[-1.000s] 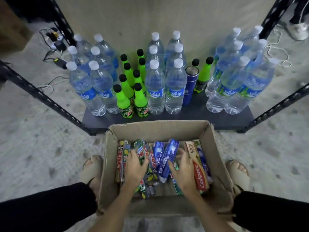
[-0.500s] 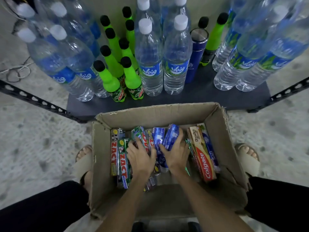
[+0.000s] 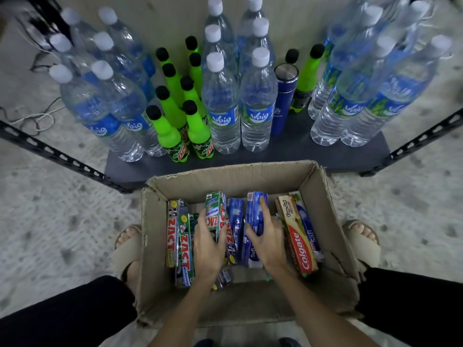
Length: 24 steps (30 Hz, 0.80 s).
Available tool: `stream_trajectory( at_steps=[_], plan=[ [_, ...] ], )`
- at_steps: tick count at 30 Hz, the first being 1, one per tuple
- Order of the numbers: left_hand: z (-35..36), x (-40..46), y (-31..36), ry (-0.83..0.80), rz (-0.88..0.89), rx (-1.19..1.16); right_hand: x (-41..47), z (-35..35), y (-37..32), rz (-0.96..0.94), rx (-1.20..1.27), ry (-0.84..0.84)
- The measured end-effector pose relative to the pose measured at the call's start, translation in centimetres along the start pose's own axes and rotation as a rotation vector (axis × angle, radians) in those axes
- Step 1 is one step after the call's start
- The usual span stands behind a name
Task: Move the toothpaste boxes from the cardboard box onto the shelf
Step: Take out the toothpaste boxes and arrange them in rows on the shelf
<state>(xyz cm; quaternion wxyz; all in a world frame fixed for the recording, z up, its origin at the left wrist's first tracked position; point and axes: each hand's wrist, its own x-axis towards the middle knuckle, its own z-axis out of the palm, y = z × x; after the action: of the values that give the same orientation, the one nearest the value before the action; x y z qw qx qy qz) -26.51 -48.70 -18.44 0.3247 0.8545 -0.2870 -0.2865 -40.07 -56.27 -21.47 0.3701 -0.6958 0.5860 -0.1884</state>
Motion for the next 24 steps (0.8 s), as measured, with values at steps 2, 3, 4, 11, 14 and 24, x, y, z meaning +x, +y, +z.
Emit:
stream_trajectory(
  at_steps=[2, 3, 4, 11, 14, 24],
  plan=[
    [-0.6, -0.3, 0.7, 0.019, 0.004, -0.037, 0.2, -1.0, -0.4, -0.036, -0.044, 0.003],
    [-0.9, -0.4, 1.2, 0.025, 0.010, -0.053, 0.3, -1.5, -0.7, -0.060, -0.066, 0.016],
    [-1.3, -0.6, 1.6, 0.033, 0.024, -0.061, 0.4, -2.1, -1.0, -0.082, -0.087, 0.031],
    [-5.4, -2.9, 6.3, 0.111, 0.120, -0.046, -0.2, -7.9, -4.5, -0.213, 0.043, 0.035],
    [-8.1, -4.4, 9.0, 0.157, 0.199, -0.006, -0.6, -11.4, -6.7, -0.312, 0.093, 0.026],
    [-19.8, -6.7, 21.1, 0.178, 0.573, -0.060, -1.6, -28.4, -18.8, -0.617, 0.079, 0.005]
  ],
)
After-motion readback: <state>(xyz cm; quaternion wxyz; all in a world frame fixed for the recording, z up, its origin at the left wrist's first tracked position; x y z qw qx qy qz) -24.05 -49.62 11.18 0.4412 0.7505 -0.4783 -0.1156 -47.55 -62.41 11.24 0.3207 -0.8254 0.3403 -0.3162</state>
